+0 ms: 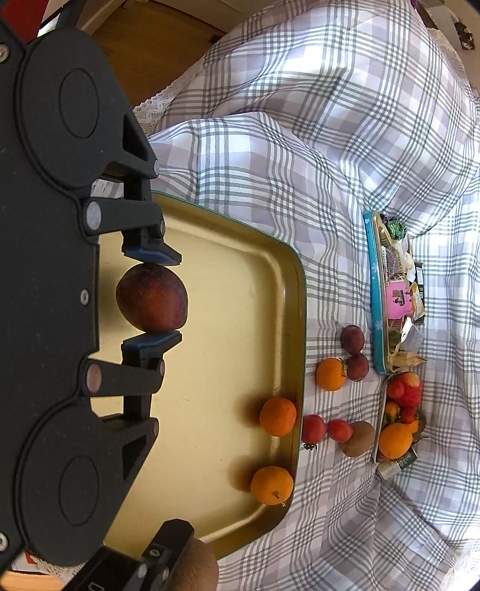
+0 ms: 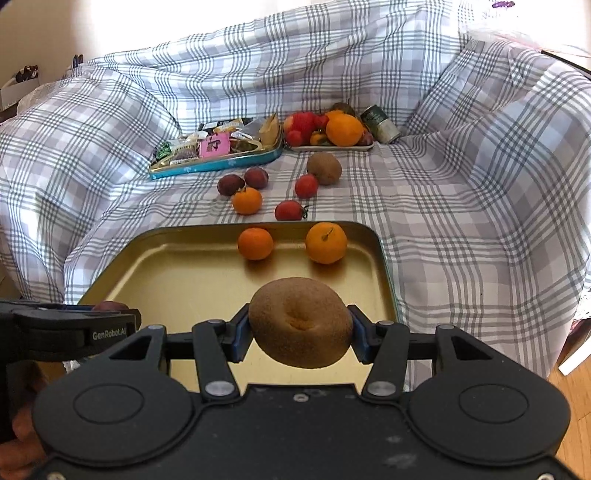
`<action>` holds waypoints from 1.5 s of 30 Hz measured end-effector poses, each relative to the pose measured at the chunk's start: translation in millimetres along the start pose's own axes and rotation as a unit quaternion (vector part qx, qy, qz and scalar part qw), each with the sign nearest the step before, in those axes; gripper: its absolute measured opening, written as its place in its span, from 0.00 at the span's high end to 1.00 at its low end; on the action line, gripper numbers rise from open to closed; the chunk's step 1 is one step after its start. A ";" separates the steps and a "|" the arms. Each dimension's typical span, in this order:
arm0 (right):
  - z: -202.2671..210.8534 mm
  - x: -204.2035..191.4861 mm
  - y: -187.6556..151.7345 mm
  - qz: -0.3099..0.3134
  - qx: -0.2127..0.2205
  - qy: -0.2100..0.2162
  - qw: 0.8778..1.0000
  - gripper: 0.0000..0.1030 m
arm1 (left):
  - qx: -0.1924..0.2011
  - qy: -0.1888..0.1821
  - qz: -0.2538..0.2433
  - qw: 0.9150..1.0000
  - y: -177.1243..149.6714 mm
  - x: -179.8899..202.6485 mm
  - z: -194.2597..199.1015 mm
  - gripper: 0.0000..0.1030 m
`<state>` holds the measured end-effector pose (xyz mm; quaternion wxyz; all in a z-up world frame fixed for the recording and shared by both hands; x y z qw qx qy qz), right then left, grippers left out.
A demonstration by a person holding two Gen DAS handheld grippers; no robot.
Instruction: Organize fruits
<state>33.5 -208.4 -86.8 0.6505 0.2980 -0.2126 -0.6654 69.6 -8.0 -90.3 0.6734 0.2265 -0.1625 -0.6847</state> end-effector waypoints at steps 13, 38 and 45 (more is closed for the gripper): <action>-2.8 -3.4 -4.1 0.006 -0.005 0.003 1.000 0.47 | -0.010 -0.004 0.006 1.000 -3.9 -1.4 -1.5 0.53; 0.7 -2.4 -2.1 -0.003 0.008 0.002 1.000 0.46 | 0.008 0.001 0.003 1.000 -3.0 -0.6 7.3 0.52; -2.4 -0.5 -4.0 -0.007 0.005 0.001 1.000 0.46 | 0.006 0.000 0.007 1.000 -3.9 -0.5 8.3 0.52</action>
Point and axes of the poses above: each gripper's, at about its wrist camera, not at the fingertips, and z roughly against the way its jaws point, x to its right, y to its top, the point moved 9 cm from there along -z, roughly the way its jaws point, and after that the axes turned 5 degrees about -x, right-handed, at the moved point
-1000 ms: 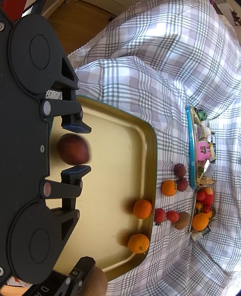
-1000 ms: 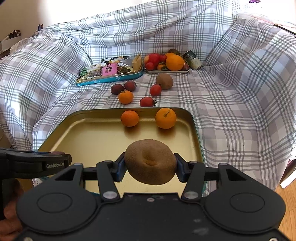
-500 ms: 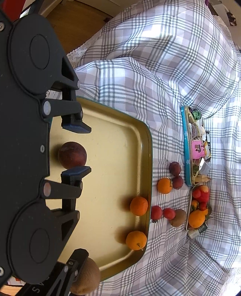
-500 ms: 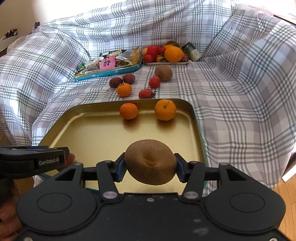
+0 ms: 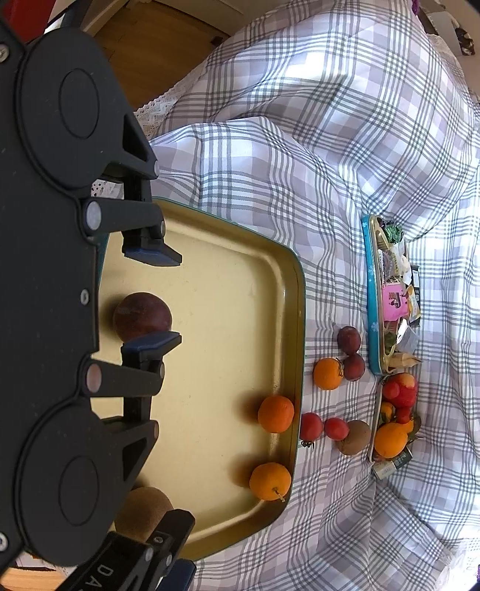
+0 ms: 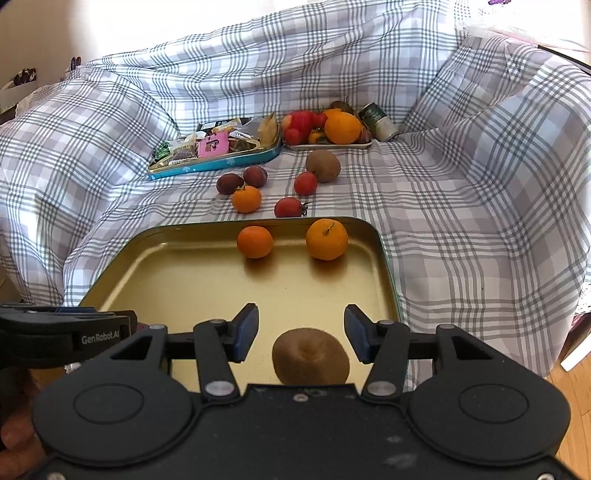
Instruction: Organize fruits
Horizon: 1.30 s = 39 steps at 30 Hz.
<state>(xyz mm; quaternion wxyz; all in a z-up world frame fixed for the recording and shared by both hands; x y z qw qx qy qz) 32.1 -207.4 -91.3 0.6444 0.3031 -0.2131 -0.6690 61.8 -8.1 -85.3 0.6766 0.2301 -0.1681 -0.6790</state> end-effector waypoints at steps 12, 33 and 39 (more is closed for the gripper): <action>6.4 0.2 2.6 -0.002 0.009 0.000 1.000 0.46 | -0.001 -0.008 -0.006 1.000 -0.4 2.0 5.6 0.52; 11.8 1.1 -6.2 0.013 -0.037 -0.002 0.999 0.46 | -0.010 -0.011 -0.008 1.000 -4.3 2.7 9.5 0.52; 14.3 2.8 -11.0 0.014 -0.048 -0.002 0.999 0.46 | -0.014 -0.013 -0.005 1.000 -5.7 1.6 10.0 0.52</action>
Point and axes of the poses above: each gripper's, at about its wrist camera, not at the fingertips, and z roughly against the way its jaws point, x to its right, y to its top, the point moved 9 cm from there along -z, roughly the way its jaws point, and after that the axes turned 5 degrees about -x, right-handed, at the moved point
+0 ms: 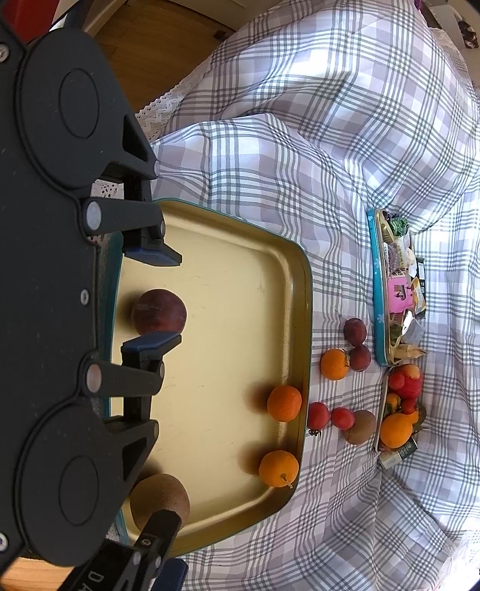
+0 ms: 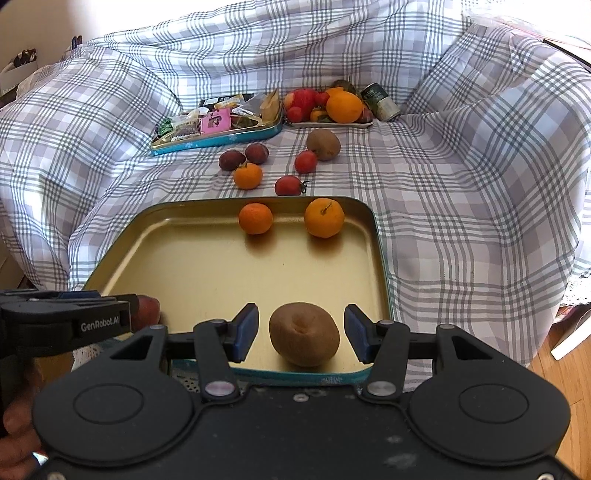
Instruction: Organize fruits
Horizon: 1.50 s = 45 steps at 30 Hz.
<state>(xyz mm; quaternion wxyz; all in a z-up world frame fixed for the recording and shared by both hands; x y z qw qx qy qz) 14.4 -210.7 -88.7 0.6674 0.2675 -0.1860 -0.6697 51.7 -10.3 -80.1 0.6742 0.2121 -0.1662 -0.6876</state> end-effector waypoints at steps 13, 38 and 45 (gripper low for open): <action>1.8 -2.2 -2.4 0.008 -0.008 0.001 1.000 0.46 | -0.011 -0.003 0.001 1.000 -1.7 -0.5 -1.8 0.52; -2.4 -0.6 -6.8 0.002 -0.016 0.004 1.000 0.46 | 0.020 -0.031 -0.002 0.999 2.1 5.1 8.8 0.52; -2.9 0.2 -7.1 -0.001 -0.017 0.003 1.000 0.46 | 0.017 -0.033 0.006 0.999 1.2 2.7 8.3 0.52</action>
Point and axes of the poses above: each gripper's, at about its wrist camera, not at the fingertips, and z roughly against the way its jaws point, x to its right, y to its top, the point moved 9 cm from there along -z, roughly the way its jaws point, and after that the axes turned 5 degrees about -x, right-handed, at the moved point
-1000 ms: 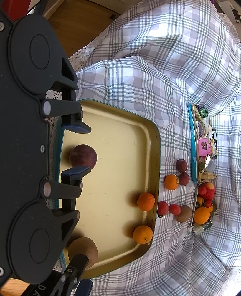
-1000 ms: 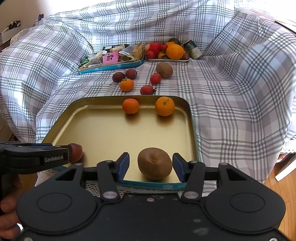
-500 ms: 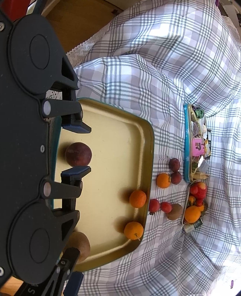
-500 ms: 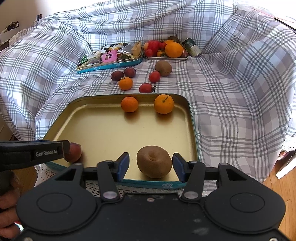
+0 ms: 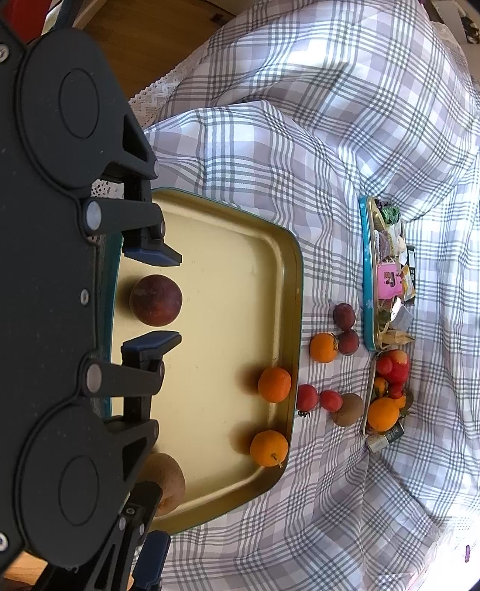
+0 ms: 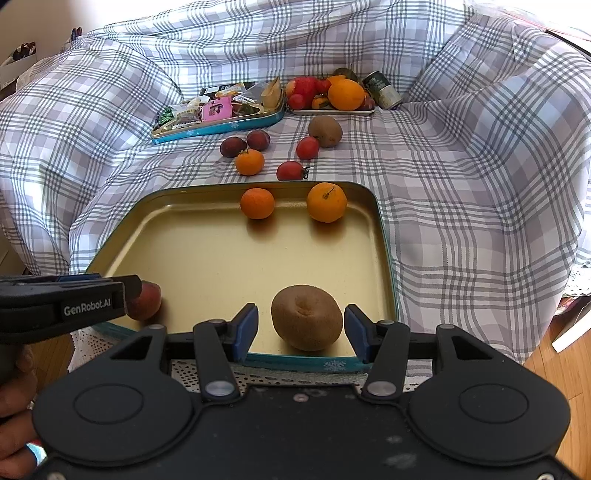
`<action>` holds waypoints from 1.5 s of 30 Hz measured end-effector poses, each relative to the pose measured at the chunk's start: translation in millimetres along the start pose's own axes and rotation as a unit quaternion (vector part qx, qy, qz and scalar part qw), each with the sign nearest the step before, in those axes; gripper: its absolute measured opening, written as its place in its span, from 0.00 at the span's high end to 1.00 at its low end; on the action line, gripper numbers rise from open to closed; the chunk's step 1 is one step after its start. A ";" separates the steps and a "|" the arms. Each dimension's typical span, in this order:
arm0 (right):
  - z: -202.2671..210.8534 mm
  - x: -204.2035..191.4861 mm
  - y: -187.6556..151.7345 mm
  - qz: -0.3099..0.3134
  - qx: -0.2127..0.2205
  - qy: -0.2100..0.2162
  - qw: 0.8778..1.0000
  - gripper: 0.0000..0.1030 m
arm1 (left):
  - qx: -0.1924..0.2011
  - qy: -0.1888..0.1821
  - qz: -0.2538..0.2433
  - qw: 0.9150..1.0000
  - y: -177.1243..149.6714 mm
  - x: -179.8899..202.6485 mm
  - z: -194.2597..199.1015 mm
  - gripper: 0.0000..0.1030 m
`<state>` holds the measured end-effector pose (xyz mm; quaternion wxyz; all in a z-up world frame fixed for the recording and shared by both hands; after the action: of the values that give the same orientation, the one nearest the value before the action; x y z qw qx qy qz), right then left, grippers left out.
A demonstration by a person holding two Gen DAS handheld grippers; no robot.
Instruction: Organize fruits
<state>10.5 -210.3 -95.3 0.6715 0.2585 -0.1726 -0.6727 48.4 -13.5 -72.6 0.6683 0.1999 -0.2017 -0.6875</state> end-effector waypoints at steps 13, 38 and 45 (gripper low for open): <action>0.4 5.1 5.2 -0.016 0.003 0.002 1.000 0.46 | 0.037 -0.036 0.026 0.998 14.0 -13.1 6.0 0.53; -30.6 16.8 43.2 -0.047 0.004 0.000 0.999 0.46 | 0.016 -0.018 -0.010 1.000 63.5 -4.8 -28.2 0.56; -43.4 17.9 71.3 -0.049 0.016 -0.002 0.999 0.46 | 0.000 -0.016 -0.022 1.000 80.3 -2.0 -48.3 0.55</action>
<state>94.4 -225.9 -91.0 0.6330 0.2758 -0.1718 -0.7026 142.0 -14.1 -69.3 0.6498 0.1931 -0.2079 -0.7051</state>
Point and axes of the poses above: each gripper's, at about its wrist camera, not at the fingertips, and z roughly against the way its jaws point, x to its right, y to its top, the point moved 9 cm from there along -z, roughly the way its jaws point, and after that the axes turned 5 degrees about -x, right-handed, at the moved point
